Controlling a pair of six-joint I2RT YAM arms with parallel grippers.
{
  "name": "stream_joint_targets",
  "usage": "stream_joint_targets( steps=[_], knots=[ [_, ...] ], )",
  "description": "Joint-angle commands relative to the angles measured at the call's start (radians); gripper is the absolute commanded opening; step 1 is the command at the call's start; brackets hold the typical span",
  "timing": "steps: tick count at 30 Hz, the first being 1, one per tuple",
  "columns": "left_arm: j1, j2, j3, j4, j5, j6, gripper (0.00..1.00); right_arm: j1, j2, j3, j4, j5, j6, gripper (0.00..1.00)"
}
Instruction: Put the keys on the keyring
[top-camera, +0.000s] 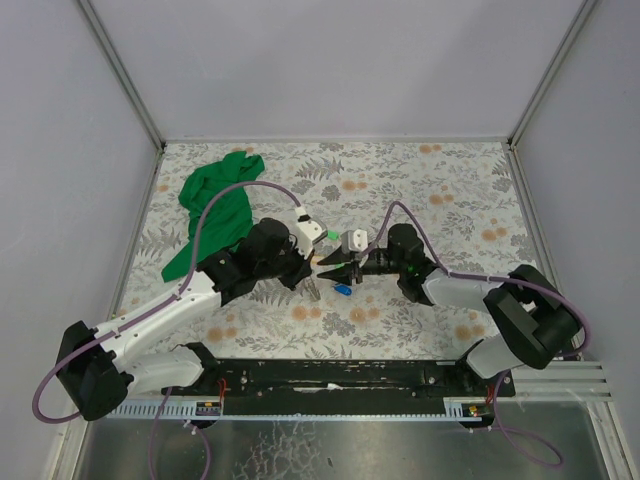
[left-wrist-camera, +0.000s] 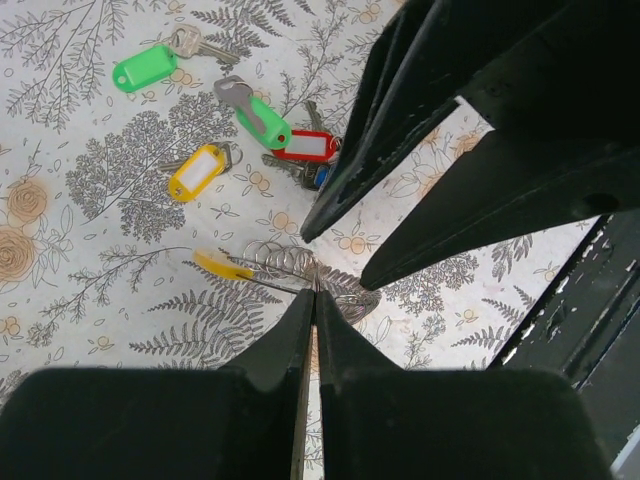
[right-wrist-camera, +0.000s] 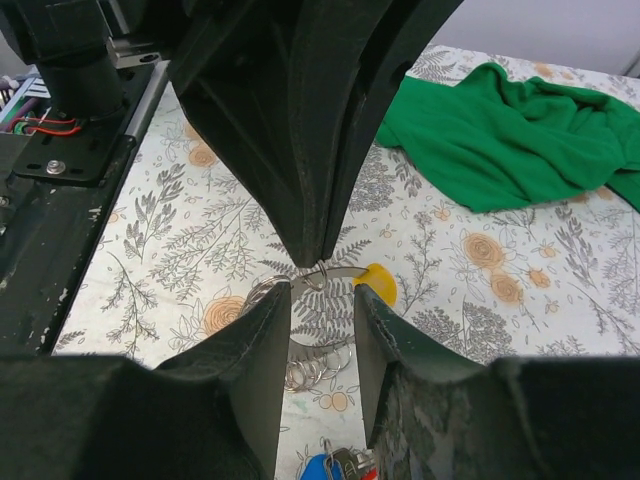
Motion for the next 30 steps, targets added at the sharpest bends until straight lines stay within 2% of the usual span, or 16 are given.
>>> stream_joint_targets(
  steps=[1,13,18,25,30],
  knots=[
    [-0.009,-0.01,0.038,-0.008,0.048,0.041,0.0,0.007,0.025,0.058,0.013,-0.063,-0.017,0.38],
    [-0.015,-0.007,0.038,-0.008,0.063,0.057,0.0,0.007,0.094,0.094,0.033,-0.127,0.024,0.34],
    [-0.014,-0.012,0.035,-0.007,0.072,0.06,0.0,0.007,0.111,0.094,0.033,-0.141,0.027,0.3],
    [-0.016,-0.015,0.03,-0.007,0.091,0.066,0.0,0.007,0.117,0.089,0.092,-0.147,0.062,0.2],
    [-0.016,-0.034,0.023,-0.005,0.072,0.058,0.0,0.006,0.104,0.076,0.097,-0.135,0.066,0.04]
  ],
)
